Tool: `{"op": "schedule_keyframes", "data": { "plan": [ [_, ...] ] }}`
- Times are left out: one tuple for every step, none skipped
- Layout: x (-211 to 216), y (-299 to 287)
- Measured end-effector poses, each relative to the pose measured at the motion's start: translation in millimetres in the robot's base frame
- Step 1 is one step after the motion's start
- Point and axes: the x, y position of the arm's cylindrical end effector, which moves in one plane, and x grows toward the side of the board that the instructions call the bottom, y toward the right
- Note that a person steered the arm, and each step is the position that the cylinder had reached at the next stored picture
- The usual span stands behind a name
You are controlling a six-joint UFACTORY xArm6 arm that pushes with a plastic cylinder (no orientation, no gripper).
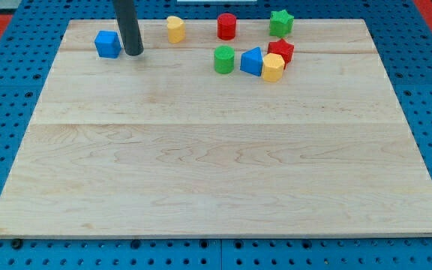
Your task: Move the blue cube towards the center of the board
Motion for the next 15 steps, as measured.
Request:
{"op": "schedule_keyframes", "data": {
  "plan": [
    [5.6,0.3],
    [9.6,0.7],
    [18.2,11.5],
    [34.4,18.5],
    [34.4,-0.6],
    [31.5,-46.6],
    [24.4,-87.1],
    [3.9,-111.4],
    [-23.2,-143.7],
    [-36.2,-108.9],
    [-28.2,-52.9],
    [14.9,-23.9],
    [62.2,2.6],
    [80.0,31.7],
    [110.7,75.7]
  ]
}}
